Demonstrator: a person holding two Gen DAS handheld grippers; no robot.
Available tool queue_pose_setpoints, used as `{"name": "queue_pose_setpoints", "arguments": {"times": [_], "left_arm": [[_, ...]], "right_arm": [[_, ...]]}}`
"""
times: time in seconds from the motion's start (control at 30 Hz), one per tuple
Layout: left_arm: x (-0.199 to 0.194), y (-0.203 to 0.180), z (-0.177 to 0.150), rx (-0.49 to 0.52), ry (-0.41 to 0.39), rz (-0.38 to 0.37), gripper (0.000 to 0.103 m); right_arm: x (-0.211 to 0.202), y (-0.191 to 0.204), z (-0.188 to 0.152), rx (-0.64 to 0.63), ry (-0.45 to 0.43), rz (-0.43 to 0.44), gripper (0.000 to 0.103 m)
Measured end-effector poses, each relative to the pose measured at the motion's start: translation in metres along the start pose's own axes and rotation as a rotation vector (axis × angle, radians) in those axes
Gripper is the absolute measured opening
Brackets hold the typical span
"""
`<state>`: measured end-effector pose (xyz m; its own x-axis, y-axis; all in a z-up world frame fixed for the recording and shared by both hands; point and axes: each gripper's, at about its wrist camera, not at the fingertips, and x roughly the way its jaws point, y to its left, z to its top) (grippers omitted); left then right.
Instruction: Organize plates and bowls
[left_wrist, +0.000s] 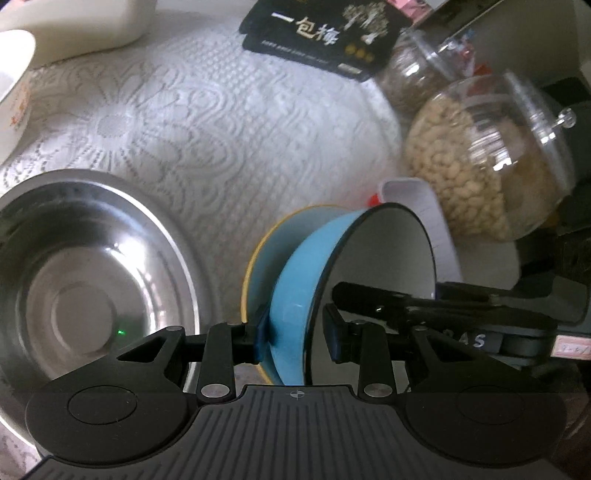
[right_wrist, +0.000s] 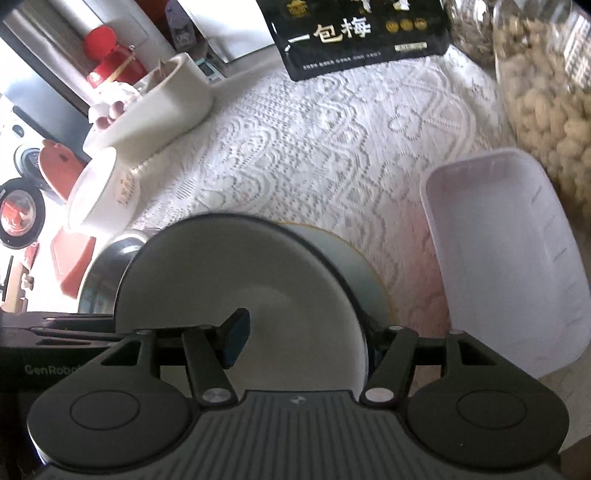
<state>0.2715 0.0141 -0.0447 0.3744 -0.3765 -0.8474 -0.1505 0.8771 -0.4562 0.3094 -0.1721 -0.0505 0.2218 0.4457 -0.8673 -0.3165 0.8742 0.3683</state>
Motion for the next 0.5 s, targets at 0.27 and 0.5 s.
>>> {"name": "queue_pose_setpoints", "arguments": {"times": [0.27,0.5], "left_arm": [[-0.008,0.004,-0.002,-0.006,-0.030,-0.001,0.031],[-0.013,0.002,-0.002,0.003,-0.046,0.021,0.028]], "right_arm": [[-0.005,0.000,-0.003,-0.021,-0.019,0.005,0.065],[-0.010,0.002,-0.003,-0.026,-0.029,-0.004,0.065]]}}
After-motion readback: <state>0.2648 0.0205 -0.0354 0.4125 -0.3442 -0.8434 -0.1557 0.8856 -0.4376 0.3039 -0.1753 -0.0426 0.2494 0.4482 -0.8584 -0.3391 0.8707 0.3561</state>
